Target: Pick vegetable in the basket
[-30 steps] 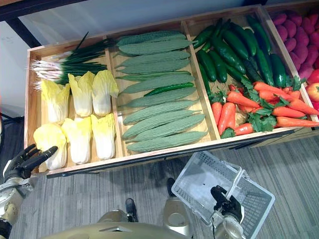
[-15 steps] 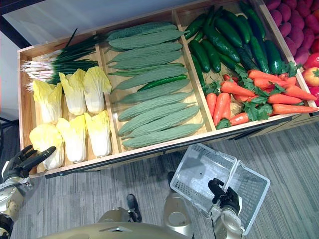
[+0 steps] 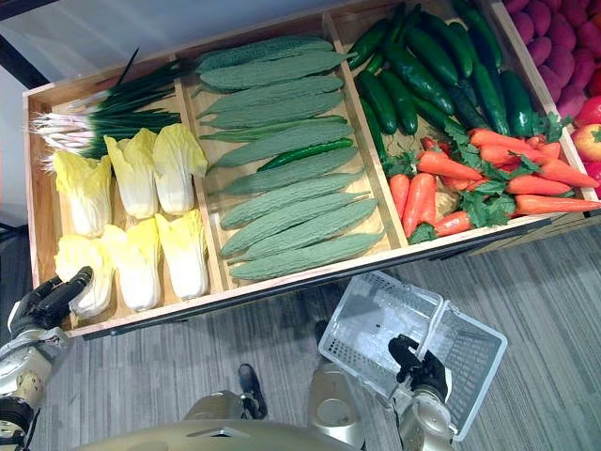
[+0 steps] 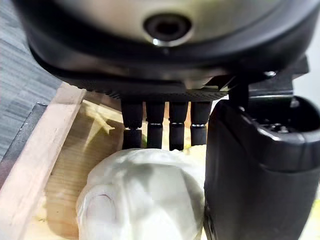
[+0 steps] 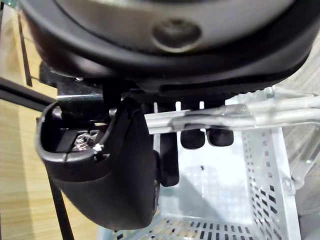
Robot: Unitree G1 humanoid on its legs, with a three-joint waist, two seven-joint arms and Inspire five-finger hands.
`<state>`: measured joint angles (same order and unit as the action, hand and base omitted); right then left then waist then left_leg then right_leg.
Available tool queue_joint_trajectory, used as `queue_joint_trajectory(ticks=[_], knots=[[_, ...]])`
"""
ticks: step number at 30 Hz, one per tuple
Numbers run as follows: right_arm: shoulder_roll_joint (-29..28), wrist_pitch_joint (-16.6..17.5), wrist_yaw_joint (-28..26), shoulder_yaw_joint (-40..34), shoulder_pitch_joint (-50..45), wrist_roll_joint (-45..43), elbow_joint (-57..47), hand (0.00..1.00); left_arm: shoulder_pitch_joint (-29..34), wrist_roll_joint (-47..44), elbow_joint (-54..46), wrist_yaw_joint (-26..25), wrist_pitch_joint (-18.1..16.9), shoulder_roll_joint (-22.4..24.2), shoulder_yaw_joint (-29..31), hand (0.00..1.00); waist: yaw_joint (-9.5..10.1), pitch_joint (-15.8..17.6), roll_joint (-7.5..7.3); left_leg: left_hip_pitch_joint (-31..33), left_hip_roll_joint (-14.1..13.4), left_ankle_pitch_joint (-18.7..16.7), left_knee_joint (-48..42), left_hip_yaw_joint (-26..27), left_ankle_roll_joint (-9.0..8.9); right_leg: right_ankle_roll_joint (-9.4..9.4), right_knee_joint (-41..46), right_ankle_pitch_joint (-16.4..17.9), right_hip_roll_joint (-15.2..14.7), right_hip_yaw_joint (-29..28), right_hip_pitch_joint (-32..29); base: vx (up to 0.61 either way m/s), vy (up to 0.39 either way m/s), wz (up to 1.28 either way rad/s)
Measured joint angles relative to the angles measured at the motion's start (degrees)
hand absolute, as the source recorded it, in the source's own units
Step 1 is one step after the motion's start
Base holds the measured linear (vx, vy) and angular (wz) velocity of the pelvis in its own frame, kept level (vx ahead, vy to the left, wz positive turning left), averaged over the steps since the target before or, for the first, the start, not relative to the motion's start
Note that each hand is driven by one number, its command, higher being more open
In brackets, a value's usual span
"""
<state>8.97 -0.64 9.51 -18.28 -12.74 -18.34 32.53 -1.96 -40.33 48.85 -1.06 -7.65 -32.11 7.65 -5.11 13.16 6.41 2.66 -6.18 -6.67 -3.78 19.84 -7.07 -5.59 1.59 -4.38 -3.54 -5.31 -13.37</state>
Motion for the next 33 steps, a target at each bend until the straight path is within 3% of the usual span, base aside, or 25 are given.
queue_joint_trajectory(ticks=[7, 15, 24, 33], knots=[[0.0, 0.0, 0.1, -0.3, 0.0, 0.0, 0.3, 0.0, 0.0, -0.3, 0.0, 0.5, 0.0, 0.7, 0.0, 0.0, -0.59, 0.1, 0.15, -0.2, 0.8, -0.1, -0.1, -0.4, 0.32, -0.02, 0.2, 0.0, -0.9, 0.3, 0.4, 0.0, 0.012, 0.03], [0.0, 0.0, 0.5, -0.2, 0.2, 0.0, 0.1, 0.0, -0.3, -2.6, -2.1, -2.7, 0.1, 2.3, 0.3, 0.0, -1.31, 1.3, 0.16, -1.4, 0.9, -0.1, -0.1, -1.2, 0.51, 0.07, 0.2, 0.1, -1.2, 1.1, 2.1, -0.01, -0.005, 0.06], [-0.7, -0.3, 1.0, -2.3, 0.2, -0.1, 0.0, 0.0, 2.2, -7.7, -18.0, -8.6, 3.5, 4.6, 2.7, 0.0, -1.15, 3.6, -1.34, -2.6, 0.9, 0.4, -0.1, -3.9, 1.0, 0.56, 0.3, 0.5, -1.6, 4.0, 4.6, 0.01, 0.0, 0.15], [-2.8, -1.6, 0.9, -8.4, 0.2, -0.3, 1.1, 0.0, 4.2, -11.7, -31.7, -9.7, 4.9, 5.3, 2.5, 0.0, -0.73, 3.4, -1.73, -5.4, 0.7, 0.4, -0.1, -4.8, 1.1, 0.95, 1.3, 1.1, -1.5, 5.0, 7.3, 0.0, 0.003, 0.03]])
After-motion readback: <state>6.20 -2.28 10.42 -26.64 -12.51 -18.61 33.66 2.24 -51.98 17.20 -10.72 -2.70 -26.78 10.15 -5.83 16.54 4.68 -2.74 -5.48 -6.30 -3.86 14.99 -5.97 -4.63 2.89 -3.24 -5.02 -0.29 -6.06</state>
